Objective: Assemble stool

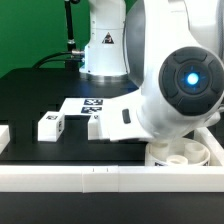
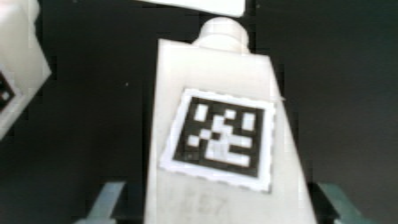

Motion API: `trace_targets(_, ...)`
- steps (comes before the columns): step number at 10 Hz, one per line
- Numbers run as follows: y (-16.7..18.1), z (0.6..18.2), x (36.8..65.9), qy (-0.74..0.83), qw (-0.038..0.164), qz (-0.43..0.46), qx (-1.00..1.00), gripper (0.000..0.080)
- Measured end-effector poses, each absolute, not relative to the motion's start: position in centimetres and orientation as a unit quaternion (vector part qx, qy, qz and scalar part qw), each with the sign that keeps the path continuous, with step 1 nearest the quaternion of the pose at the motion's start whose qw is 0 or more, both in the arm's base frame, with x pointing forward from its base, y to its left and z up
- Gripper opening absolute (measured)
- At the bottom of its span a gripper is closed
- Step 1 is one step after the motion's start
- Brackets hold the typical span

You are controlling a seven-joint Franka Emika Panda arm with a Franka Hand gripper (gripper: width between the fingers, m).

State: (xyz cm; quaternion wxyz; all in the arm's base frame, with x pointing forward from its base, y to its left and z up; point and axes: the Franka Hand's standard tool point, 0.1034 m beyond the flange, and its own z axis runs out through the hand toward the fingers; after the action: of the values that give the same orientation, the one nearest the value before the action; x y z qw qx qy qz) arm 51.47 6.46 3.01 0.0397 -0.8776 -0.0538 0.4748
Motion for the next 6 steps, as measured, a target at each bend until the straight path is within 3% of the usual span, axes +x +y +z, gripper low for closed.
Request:
trace_targets(3, 6.5, 7.8, 52.7, -0.06, 0.044, 0.475, -0.877, 0.0325)
trace_targets(4, 6.0, 8.6, 52.9, -0.057, 0.047, 0.478, -0.875, 0.0325)
trace_targets(6, 6.0, 8.3, 53.4, -0.058, 0.046, 0.466, -0.882, 0.0325)
